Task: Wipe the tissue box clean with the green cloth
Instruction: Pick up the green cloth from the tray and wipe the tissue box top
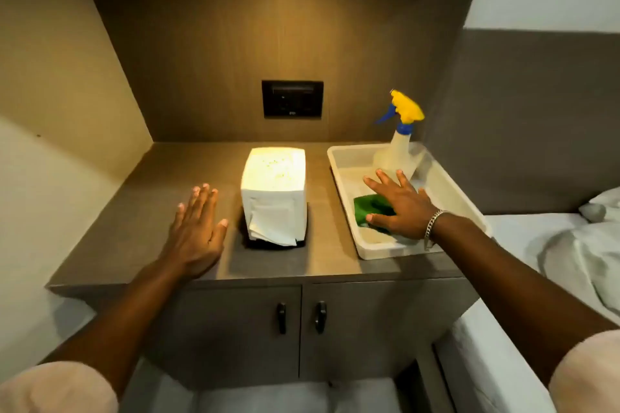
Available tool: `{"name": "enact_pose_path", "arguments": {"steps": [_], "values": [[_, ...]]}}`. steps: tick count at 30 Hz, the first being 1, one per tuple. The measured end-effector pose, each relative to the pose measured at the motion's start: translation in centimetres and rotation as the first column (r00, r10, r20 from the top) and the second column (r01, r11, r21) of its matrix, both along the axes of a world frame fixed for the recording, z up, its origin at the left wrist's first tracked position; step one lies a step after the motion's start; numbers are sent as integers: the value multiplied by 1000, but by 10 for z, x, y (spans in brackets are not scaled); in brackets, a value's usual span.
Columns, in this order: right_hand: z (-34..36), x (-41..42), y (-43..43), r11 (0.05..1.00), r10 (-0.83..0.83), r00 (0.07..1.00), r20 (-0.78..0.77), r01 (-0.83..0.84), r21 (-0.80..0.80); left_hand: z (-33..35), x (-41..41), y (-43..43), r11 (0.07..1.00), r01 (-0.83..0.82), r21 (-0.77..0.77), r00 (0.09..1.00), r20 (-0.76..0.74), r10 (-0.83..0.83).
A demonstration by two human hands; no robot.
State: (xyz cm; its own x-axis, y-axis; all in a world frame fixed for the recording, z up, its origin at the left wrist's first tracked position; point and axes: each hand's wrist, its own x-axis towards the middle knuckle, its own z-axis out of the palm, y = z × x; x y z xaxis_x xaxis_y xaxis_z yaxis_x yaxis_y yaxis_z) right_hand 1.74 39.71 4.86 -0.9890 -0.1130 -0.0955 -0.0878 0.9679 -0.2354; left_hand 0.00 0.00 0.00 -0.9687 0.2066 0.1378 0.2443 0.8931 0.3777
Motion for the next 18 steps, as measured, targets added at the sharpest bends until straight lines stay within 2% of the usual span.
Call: {"name": "enact_pose_path", "arguments": {"steps": [4, 8, 12, 18], "values": [[-21, -17, 14, 993, 28, 971, 238, -54, 107, -31, -14, -6, 966, -6, -260, 992, 117, 38], [-24, -21, 12, 983, 82, 937, 339, -131, 125, -42, -21, -9, 942, 8, -335, 994, 101, 28], [-26, -18, 6, 972, 94, 945, 312, -155, 177, -42, -22, -10, 932, 4, -362, 994, 99, 34], [-23, -14, 5, 994, 50, 977, 206, -69, 89, -21, -7, 1, 942, 16, -335, 988, 152, 37]]}}
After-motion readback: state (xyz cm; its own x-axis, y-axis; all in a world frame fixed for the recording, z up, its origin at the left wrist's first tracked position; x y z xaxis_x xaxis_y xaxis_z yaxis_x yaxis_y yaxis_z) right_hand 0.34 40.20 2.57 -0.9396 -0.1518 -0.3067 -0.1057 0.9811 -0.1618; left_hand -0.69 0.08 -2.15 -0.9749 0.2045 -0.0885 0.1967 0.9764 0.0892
